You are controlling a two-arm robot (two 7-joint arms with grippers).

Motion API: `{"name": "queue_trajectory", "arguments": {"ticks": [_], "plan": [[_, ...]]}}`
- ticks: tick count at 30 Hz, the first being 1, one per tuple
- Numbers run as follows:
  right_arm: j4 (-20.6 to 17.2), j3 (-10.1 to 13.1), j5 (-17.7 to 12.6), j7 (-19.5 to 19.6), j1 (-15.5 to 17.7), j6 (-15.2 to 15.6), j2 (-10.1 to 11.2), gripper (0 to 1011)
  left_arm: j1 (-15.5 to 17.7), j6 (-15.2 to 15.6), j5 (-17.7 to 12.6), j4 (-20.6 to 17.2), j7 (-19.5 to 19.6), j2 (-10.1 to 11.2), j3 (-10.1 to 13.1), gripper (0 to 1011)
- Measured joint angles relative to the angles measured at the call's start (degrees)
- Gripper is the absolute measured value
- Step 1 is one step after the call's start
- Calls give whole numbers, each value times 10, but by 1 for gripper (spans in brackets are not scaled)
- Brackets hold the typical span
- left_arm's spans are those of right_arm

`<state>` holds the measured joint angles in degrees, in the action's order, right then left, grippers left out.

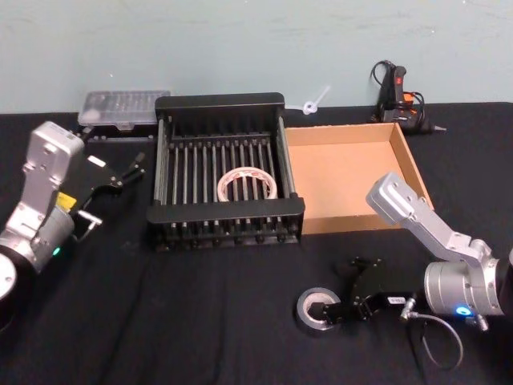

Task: Pick up the white tape and place it into the black box , Pick up the silver tape and place it into the brown box.

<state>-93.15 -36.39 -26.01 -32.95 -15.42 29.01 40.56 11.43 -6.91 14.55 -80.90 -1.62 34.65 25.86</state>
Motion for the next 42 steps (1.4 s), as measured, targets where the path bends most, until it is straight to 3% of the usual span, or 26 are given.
{"name": "queue_trajectory", "arguments": {"ticks": [8,13,25,26,36,42], "plan": [[0,0,0,0,0,0,0,1002,0,0,0,0,0,0,0,1001],[0,1,0,0,0,0,0,926,0,0,0,0,0,0,0,1001],[-1,1,-1,0,1,0,0,592,0,0,0,0,0,0,0,1001],[-1,1,-1,0,1,0,0,523,0,0,0,0,0,0,0,1001],[-1,0,-1,0,1,0,0,222,0,0,0,0,0,0,0,1001],[-1,0,-1,0,1,0,0,171,0,0,0,0,0,0,0,1001]]}}
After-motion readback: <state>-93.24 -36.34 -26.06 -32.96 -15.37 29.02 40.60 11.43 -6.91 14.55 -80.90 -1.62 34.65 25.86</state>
